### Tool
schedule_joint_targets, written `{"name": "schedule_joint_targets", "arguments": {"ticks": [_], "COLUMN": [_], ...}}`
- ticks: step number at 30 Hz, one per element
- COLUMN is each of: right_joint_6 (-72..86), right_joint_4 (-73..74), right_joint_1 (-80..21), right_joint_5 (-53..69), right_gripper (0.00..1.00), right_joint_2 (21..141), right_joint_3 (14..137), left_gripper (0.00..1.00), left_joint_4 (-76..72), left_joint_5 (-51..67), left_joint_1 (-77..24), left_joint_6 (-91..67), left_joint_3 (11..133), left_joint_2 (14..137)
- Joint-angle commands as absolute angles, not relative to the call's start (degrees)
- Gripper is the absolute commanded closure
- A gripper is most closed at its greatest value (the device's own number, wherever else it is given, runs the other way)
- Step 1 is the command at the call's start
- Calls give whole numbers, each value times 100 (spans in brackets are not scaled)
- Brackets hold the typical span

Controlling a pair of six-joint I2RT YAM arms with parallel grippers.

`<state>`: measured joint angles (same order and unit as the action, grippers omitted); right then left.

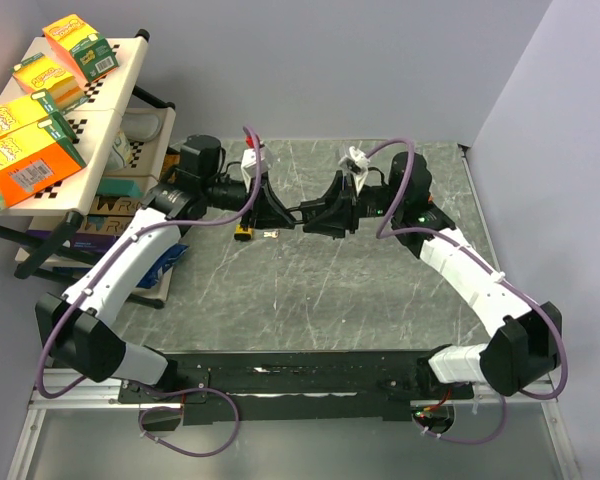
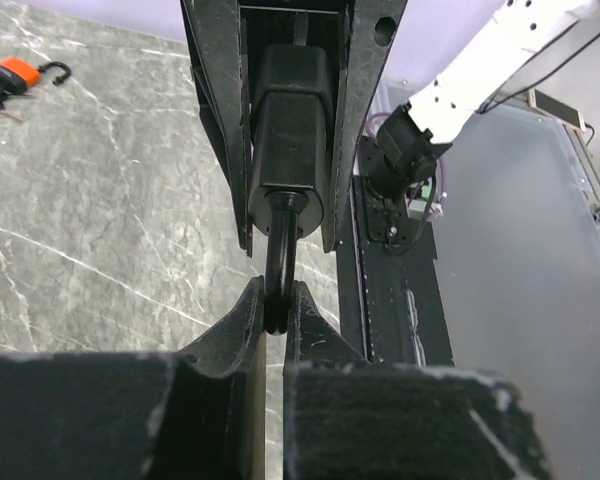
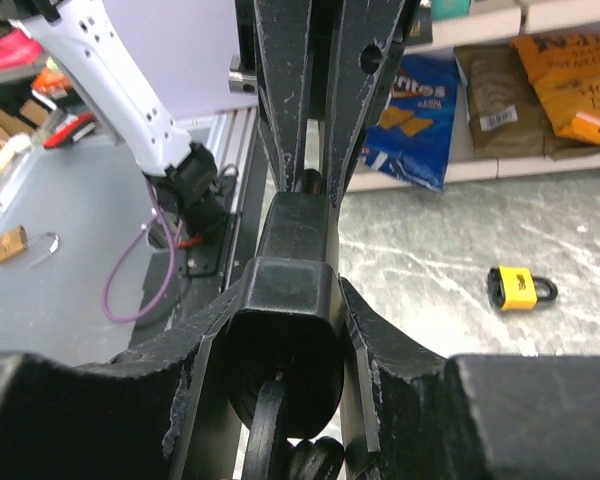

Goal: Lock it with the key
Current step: Lock the lock.

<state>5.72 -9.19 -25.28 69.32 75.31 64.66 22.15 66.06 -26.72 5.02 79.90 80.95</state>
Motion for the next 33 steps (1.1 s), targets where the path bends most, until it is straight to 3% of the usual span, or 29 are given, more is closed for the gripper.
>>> {"name": "schedule_joint_targets", "arguments": {"ticks": [1, 2, 3, 5, 7, 8, 25, 33], "right_joint_6": [-552, -684, -912, -1106, -1274, -1309, -2372, -2812], "right_joint_4": [409, 648, 833, 1350, 1563, 1669, 3180, 3621], "right_joint_1": [-3138, -3103, -3042, -2980, -2866, -2822, -1987, -1828], "right_joint_5": [7049, 7005, 6970, 6865, 6786, 6776, 6662, 6680], "right_gripper": [95, 85, 56, 32, 18, 15, 18, 40], "right_joint_2": [7445, 7418, 7392, 7357, 7313, 7304, 7066, 6891], "right_joint_3": [6767, 6802, 6872, 6969, 6996, 6996, 7093, 7102], "left_gripper": [99, 99, 99, 99, 99, 99, 99, 99], "left_joint_4": [1474, 1668, 1835, 2500, 2898, 3179, 4008, 4016], "left_joint_5": [6785, 6811, 6820, 6820, 6829, 6820, 6811, 6935], "left_joint_1": [-3244, -3200, -3121, -3042, -2997, -2980, -2769, -2549], "left_joint_6": [1079, 1212, 1352, 1905, 2380, 2504, 3208, 3076], "left_joint_3": [8139, 8182, 8217, 8375, 8464, 8516, 8552, 8578], "left_joint_2": [8183, 8183, 8183, 8209, 8235, 8235, 8323, 8481]}}
